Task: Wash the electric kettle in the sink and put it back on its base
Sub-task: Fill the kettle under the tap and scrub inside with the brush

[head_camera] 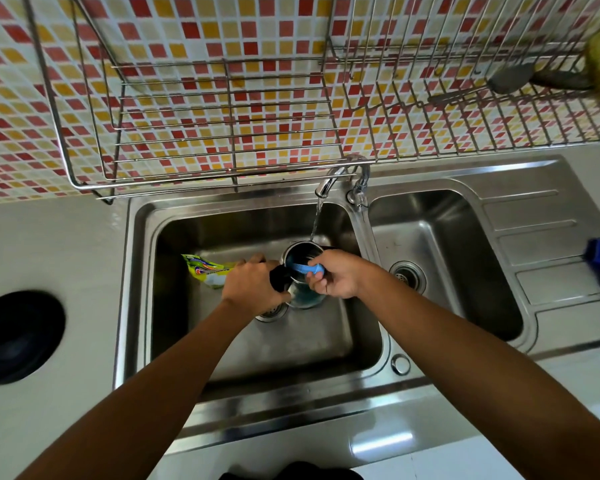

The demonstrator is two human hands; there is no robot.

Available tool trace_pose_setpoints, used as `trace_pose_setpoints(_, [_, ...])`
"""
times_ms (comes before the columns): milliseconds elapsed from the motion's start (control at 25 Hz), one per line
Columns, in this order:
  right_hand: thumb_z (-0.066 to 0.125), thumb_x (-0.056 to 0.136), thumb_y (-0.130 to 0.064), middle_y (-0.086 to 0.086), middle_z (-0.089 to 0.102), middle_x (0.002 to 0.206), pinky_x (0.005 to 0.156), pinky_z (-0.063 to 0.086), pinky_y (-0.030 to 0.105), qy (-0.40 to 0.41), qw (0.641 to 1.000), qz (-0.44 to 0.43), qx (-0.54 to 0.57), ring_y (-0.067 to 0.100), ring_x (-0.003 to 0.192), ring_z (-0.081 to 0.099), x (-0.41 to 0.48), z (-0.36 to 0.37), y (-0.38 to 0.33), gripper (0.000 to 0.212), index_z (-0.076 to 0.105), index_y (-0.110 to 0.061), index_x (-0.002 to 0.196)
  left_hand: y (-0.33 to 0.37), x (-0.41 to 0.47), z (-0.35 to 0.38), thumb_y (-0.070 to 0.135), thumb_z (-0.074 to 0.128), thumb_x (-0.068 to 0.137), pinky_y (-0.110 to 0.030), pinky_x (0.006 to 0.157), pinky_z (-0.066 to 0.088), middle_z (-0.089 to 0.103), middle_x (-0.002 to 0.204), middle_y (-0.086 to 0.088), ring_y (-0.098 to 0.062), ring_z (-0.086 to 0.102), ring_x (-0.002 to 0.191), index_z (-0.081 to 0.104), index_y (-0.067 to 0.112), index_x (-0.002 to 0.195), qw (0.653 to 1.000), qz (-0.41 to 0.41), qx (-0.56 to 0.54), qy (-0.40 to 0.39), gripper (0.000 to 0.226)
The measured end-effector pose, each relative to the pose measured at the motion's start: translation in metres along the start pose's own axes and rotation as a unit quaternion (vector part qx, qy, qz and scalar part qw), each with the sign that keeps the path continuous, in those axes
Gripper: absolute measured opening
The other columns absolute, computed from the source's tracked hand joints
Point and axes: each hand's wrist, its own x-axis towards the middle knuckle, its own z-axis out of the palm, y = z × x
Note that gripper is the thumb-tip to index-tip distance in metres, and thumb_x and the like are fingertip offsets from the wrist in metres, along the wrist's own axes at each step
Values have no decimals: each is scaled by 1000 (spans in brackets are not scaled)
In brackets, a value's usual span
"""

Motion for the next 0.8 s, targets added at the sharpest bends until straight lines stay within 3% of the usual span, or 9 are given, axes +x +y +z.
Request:
trace_pose_setpoints(120, [31, 102, -10, 5, 43, 62, 29, 32, 15, -49, 977, 2, 208, 8, 30, 42, -13, -16, 1, 22, 46, 5, 102, -2, 1, 1, 69, 65, 64, -34, 80, 52, 64, 106, 0, -27, 66, 90, 68, 33, 116, 1000, -2, -6, -2, 63])
trace_pose_setpoints(200, [29, 101, -8, 3, 39, 60, 27, 32, 15, -67, 960, 4, 273, 9, 28, 41, -11, -19, 1, 23, 46, 6, 101, -1, -1, 2, 68, 66, 64, -33, 79, 51, 64, 106, 0, -27, 67, 88, 69, 32, 115, 1000, -4, -3, 4, 61])
trace_pose_setpoints(320, [23, 100, -6, 4, 38, 50, 26, 30, 15, -32, 963, -13, 266, 10, 26, 39, 14, -2, -2, 23, 42, -5, 88, 7, 2, 1, 65, 67, 65, -33, 80, 50, 65, 105, -1, -26, 67, 87, 70, 30, 111, 1000, -7, -9, 20, 58])
trace_pose_setpoints(480, [19, 97, -3, 3, 36, 62, 24, 22, 15, 22, 985, -46, 165, 7, 24, 33, 31, 12, -13, 29, 38, -10, 77, 9, 15, -3, 68, 67, 64, -35, 87, 51, 66, 109, -1, -27, 65, 96, 68, 31, 115, 999, -8, -31, 5, 63])
trace_pose_setpoints(640, [31, 99, -6, 2, 38, 69, 24, 20, 14, -21, 979, -40, 197, 5, 26, 33, 2, -20, -13, 18, 45, 5, 100, 7, 16, -2, 67, 70, 63, -36, 86, 51, 63, 111, 0, -30, 64, 97, 67, 33, 117, 998, -20, -54, 3, 64])
trace_pose_setpoints(720, [35, 92, 1, 4, 40, 63, 25, 24, 16, -36, 951, -42, 304, 8, 26, 35, -10, -32, 0, 32, 39, 13, 121, 8, 16, -2, 68, 69, 63, -35, 87, 51, 62, 113, 0, -30, 63, 100, 65, 35, 119, 999, -18, -51, -3, 65])
trace_pose_setpoints(800, [32, 91, 5, 7, 41, 52, 26, 29, 17, -78, 880, -51, 466, 12, 25, 37, -2, -26, 6, 28, 43, 7, 117, 8, 16, -3, 69, 68, 64, -36, 88, 51, 62, 115, 0, -30, 63, 101, 64, 35, 120, 999, -17, -47, -7, 66])
